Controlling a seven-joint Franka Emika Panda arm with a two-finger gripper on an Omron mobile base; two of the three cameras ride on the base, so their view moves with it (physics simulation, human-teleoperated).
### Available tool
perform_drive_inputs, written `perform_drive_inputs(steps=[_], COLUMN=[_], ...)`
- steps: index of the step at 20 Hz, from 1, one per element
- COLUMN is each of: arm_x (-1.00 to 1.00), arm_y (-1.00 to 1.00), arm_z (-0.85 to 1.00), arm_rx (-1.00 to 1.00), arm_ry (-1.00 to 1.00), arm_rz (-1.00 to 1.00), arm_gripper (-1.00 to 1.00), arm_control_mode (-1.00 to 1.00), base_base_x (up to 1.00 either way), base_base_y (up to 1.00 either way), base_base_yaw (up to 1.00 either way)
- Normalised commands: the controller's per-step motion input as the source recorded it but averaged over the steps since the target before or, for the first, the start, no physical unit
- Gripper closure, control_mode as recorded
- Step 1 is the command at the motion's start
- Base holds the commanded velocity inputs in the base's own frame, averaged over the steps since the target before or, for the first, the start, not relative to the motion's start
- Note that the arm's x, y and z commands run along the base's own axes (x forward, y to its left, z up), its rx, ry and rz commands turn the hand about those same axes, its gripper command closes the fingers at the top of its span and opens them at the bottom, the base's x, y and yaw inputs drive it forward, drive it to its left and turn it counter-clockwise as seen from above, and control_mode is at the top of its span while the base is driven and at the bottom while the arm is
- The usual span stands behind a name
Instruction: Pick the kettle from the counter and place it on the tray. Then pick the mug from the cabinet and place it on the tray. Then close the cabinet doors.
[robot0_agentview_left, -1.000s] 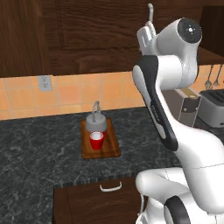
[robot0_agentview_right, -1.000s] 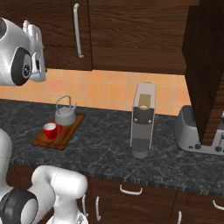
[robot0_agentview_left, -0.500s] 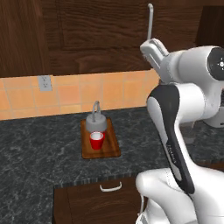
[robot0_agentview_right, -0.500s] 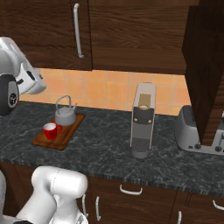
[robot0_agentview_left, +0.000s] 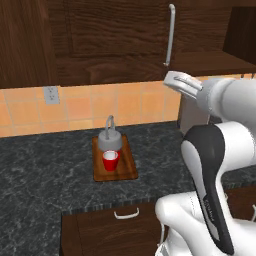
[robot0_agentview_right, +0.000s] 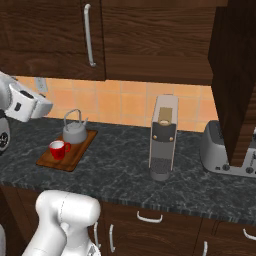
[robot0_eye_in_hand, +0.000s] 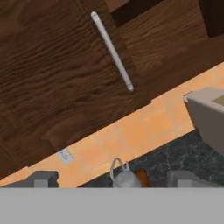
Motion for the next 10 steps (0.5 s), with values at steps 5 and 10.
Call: perform_drive_inputs(steps=[5,10], arm_x=[-0.48,-0.49], arm_y=[-0.01,0.00], arm_z=[0.00,0.00], arm_rx=[-0.36,-0.38], arm_ry=[0.00,0.00], arm_rz=[0.06,0.07], arm_gripper=[-1.00,-1.00], arm_control_mode=[-1.00,-1.00], base_base_x=[0.00,0.00], base_base_y=[0.00,0.00], base_base_yaw=[0.00,0.00])
